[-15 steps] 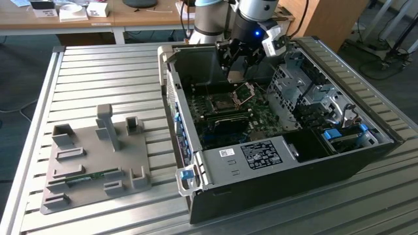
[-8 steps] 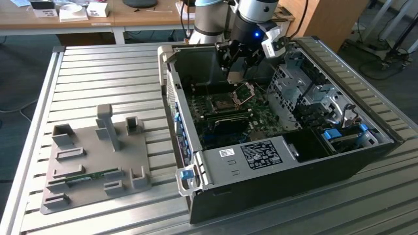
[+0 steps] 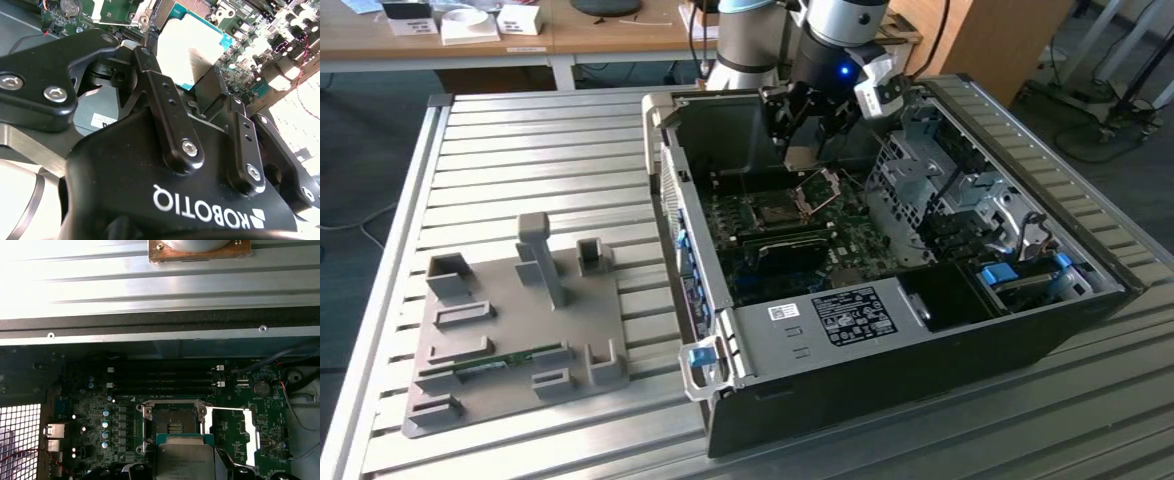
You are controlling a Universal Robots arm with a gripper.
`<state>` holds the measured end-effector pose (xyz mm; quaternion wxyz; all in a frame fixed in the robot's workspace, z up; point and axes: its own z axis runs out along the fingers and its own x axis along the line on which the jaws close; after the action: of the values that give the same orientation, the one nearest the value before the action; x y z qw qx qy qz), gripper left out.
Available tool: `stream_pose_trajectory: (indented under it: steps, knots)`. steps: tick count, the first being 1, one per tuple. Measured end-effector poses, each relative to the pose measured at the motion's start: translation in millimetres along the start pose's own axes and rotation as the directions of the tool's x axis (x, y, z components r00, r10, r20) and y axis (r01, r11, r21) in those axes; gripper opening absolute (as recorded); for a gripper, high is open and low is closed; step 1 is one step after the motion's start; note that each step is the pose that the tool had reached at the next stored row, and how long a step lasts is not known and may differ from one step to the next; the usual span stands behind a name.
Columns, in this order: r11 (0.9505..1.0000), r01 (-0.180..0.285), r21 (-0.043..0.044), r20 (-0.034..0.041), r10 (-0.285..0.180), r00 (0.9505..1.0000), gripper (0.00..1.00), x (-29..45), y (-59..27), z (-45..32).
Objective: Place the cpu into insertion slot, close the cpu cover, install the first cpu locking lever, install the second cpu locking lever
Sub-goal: 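Place the cpu into insertion slot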
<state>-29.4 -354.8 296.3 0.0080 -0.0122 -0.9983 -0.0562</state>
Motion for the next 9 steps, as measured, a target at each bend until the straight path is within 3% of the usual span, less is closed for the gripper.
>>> stream_pose_trajectory:
  steps: [9]
  knots:
    - [1.0,0.0,0.0,0.0,0.0,1.0,0.54,-0.1,-1.1,8.5]
